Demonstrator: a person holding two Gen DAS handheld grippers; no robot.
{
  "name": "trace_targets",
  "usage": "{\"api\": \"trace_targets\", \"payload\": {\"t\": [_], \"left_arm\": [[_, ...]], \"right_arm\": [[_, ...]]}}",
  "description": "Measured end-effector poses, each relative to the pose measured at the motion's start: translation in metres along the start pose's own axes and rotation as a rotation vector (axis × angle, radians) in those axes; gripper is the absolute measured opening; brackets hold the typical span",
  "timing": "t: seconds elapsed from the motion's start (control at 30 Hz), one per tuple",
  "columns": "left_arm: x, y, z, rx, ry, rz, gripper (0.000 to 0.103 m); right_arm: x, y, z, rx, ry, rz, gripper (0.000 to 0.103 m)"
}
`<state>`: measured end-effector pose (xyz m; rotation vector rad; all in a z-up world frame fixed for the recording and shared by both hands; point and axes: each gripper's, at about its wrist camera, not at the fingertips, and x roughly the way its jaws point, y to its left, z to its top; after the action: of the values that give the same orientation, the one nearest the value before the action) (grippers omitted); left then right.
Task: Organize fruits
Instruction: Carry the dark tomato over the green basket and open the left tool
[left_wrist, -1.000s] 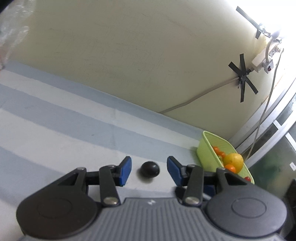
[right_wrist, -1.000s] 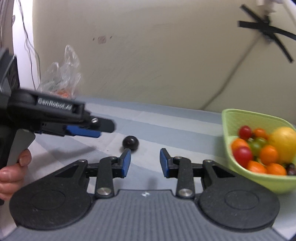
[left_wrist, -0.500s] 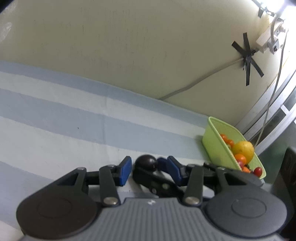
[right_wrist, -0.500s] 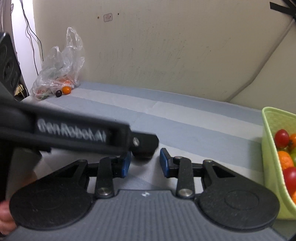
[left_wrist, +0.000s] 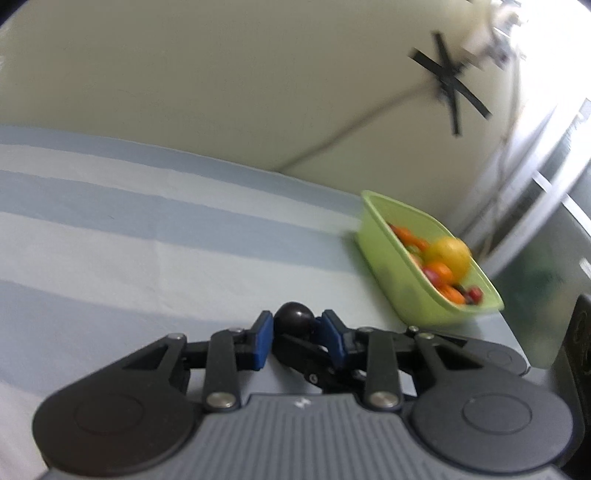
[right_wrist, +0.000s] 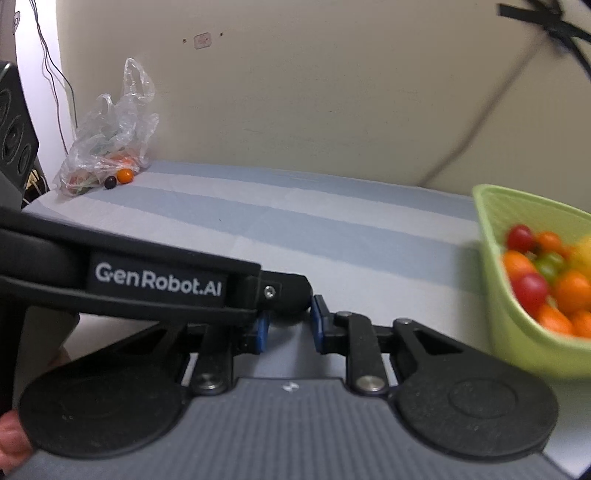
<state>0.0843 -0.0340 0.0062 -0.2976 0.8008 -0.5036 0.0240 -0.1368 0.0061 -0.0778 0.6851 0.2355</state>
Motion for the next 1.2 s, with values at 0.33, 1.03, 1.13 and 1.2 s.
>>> {"api": "trace_targets", "payload": {"t": [0.33, 1.03, 1.13, 1.2], "left_arm": [[-0.009, -0.056, -0.037, 0.073, 0.024, -0.174, 0.029], [0.042, -0.156, 0.02, 0.182, 0.027, -0.241, 0.029], [0.057, -0.158, 0.028, 0.2, 0.025, -0.203, 0.032], [0.065, -0.158, 0.032, 0.209, 0.025, -0.159, 0.033]], "right_arm": [[-0.074, -0.019, -0.044, 0.052, -0.097, -0.151, 0.026], [-0.118, -0.099, -0.027, 0.067, -0.324, -0.335, 0.026], [-0.106, -0.114, -0.02, 0.091, -0.316, -0.326, 0.028], [-0.099, -0.122, -0.02, 0.12, -0.316, -0.327, 0.038]]}}
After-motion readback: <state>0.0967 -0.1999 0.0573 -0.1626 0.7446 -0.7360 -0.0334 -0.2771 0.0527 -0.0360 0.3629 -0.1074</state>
